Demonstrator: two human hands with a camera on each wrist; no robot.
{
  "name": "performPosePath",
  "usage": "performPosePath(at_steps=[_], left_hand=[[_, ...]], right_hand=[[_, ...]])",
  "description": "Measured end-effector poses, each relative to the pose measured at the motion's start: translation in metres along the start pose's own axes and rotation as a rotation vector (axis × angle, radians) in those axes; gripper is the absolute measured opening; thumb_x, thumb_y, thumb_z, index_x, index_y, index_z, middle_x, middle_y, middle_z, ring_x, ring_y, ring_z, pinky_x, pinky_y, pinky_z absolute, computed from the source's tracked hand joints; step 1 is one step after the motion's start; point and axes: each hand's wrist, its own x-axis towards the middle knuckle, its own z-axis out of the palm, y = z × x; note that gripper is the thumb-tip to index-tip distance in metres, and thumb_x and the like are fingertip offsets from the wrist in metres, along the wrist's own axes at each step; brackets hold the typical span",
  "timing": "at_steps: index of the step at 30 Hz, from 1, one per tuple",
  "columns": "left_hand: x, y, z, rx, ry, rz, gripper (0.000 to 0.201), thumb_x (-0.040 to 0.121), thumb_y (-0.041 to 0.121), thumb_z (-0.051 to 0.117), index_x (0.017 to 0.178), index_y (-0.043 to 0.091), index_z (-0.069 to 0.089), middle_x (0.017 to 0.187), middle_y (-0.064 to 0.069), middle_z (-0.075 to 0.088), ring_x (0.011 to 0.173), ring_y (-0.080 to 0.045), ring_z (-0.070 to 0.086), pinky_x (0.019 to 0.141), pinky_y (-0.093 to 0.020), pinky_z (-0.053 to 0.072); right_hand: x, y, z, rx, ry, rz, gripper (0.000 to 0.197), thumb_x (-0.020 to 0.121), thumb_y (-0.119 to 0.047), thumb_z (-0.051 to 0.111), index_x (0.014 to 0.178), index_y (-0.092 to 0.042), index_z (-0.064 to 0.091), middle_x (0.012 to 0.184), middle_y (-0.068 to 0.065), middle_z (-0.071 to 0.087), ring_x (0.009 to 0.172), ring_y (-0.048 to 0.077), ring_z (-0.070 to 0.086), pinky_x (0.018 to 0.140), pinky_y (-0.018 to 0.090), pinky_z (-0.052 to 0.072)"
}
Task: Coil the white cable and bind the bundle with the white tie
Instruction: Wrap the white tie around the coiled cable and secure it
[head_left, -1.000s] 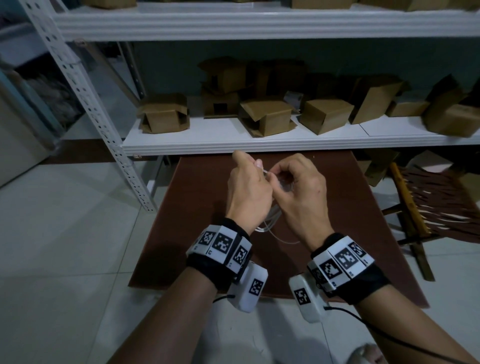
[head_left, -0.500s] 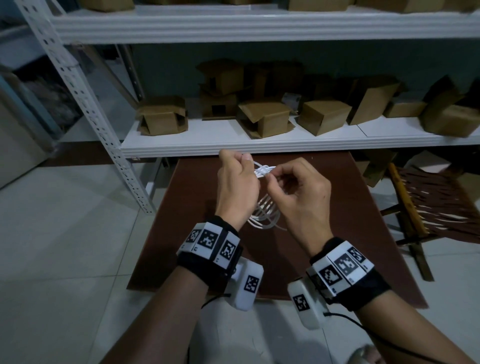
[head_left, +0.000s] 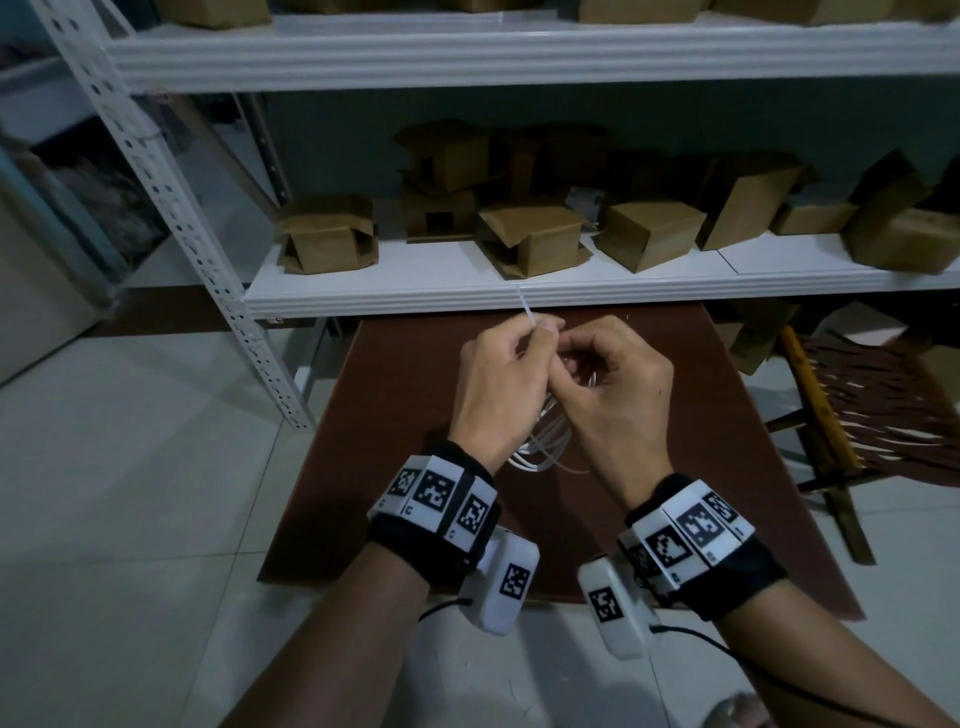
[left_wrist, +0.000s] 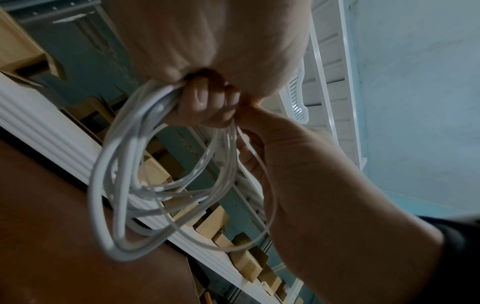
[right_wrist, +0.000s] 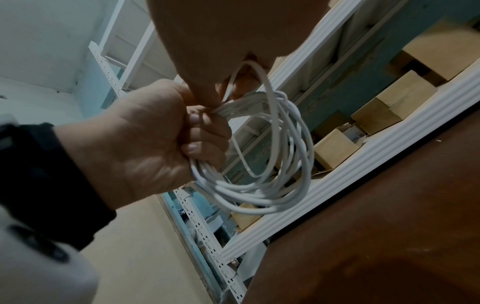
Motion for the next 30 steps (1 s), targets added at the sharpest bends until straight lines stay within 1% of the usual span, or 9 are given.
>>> performPosePath(at_steps=[6, 10, 13, 18, 22, 25, 27, 29, 30], left_hand=[[0.000, -0.005, 0.003, 0.028, 0.007, 0.008, 0.031, 0.108, 0.031, 0.050, 0.113, 0.023, 0.079, 0.093, 0.010, 0.080, 0.090, -0.004, 0.075, 0.088, -0.040, 0.062], [0.000, -0.007, 0.003, 0.021, 0.022, 0.046, 0.033, 0.108, 0.030, 0.048, 0.112, 0.021, 0.080, 0.097, 0.010, 0.080, 0.094, -0.005, 0.074, 0.089, -0.038, 0.060], [0.002, -0.011, 0.003, 0.004, 0.024, 0.030, 0.034, 0.106, 0.031, 0.048, 0.112, 0.021, 0.080, 0.099, 0.010, 0.080, 0.097, -0.005, 0.074, 0.090, -0.040, 0.060], [0.003, -0.015, 0.004, -0.024, 0.007, -0.013, 0.044, 0.101, 0.043, 0.046, 0.122, 0.020, 0.078, 0.112, 0.010, 0.080, 0.108, -0.006, 0.073, 0.099, -0.042, 0.059], [0.005, -0.014, 0.002, 0.032, 0.015, 0.008, 0.038, 0.107, 0.035, 0.048, 0.124, 0.017, 0.078, 0.127, 0.007, 0.076, 0.116, -0.003, 0.069, 0.103, -0.033, 0.056], [0.008, -0.016, -0.003, 0.076, 0.022, 0.015, 0.034, 0.110, 0.026, 0.050, 0.111, 0.013, 0.081, 0.138, 0.006, 0.071, 0.120, -0.003, 0.066, 0.098, -0.021, 0.052], [0.010, -0.017, -0.005, 0.105, 0.020, 0.017, 0.034, 0.110, 0.026, 0.050, 0.109, 0.013, 0.081, 0.139, 0.008, 0.069, 0.122, -0.003, 0.065, 0.098, -0.020, 0.050], [0.011, -0.019, -0.005, 0.124, 0.020, 0.018, 0.034, 0.110, 0.027, 0.050, 0.113, 0.012, 0.080, 0.140, 0.008, 0.069, 0.118, 0.000, 0.066, 0.099, -0.021, 0.051], [0.010, -0.018, -0.006, 0.126, 0.026, 0.017, 0.034, 0.110, 0.026, 0.050, 0.112, 0.010, 0.080, 0.140, 0.007, 0.069, 0.109, 0.007, 0.066, 0.095, -0.017, 0.051]], right_hand=[[-0.002, 0.003, 0.001, -0.027, -0.008, -0.006, 0.009, 0.089, -0.015, 0.082, 0.090, -0.008, 0.076, 0.085, -0.001, 0.070, 0.072, 0.014, 0.064, 0.064, 0.039, 0.054], [0.002, 0.005, 0.003, 0.030, -0.025, 0.011, 0.010, 0.088, -0.019, 0.081, 0.088, -0.011, 0.076, 0.091, -0.002, 0.070, 0.084, 0.019, 0.066, 0.070, 0.045, 0.056], [0.003, 0.007, 0.005, 0.011, -0.034, 0.011, 0.012, 0.087, -0.022, 0.081, 0.086, -0.011, 0.077, 0.100, -0.003, 0.067, 0.098, 0.019, 0.063, 0.074, 0.045, 0.056], [0.001, 0.008, 0.005, 0.000, -0.032, -0.002, 0.011, 0.086, -0.018, 0.083, 0.086, -0.011, 0.076, 0.100, -0.003, 0.066, 0.095, 0.020, 0.063, 0.071, 0.046, 0.056], [0.001, 0.006, 0.004, -0.017, -0.036, -0.011, 0.010, 0.085, -0.017, 0.082, 0.083, -0.012, 0.074, 0.098, -0.004, 0.065, 0.093, 0.019, 0.063, 0.072, 0.046, 0.055], [-0.001, 0.004, 0.004, -0.018, -0.053, -0.013, 0.010, 0.084, -0.017, 0.082, 0.081, -0.013, 0.074, 0.096, -0.005, 0.064, 0.092, 0.018, 0.062, 0.072, 0.044, 0.055], [-0.001, 0.002, 0.005, -0.020, -0.066, -0.006, 0.010, 0.083, -0.019, 0.081, 0.081, -0.013, 0.073, 0.096, -0.005, 0.064, 0.092, 0.018, 0.062, 0.071, 0.043, 0.054], [-0.001, 0.001, 0.005, -0.022, -0.072, -0.004, 0.010, 0.083, -0.021, 0.080, 0.081, -0.014, 0.073, 0.096, -0.005, 0.064, 0.091, 0.018, 0.062, 0.073, 0.043, 0.054], [-0.001, 0.000, 0.005, -0.024, -0.070, -0.002, 0.010, 0.083, -0.020, 0.080, 0.080, -0.014, 0.073, 0.095, -0.006, 0.064, 0.091, 0.018, 0.062, 0.073, 0.043, 0.054]])
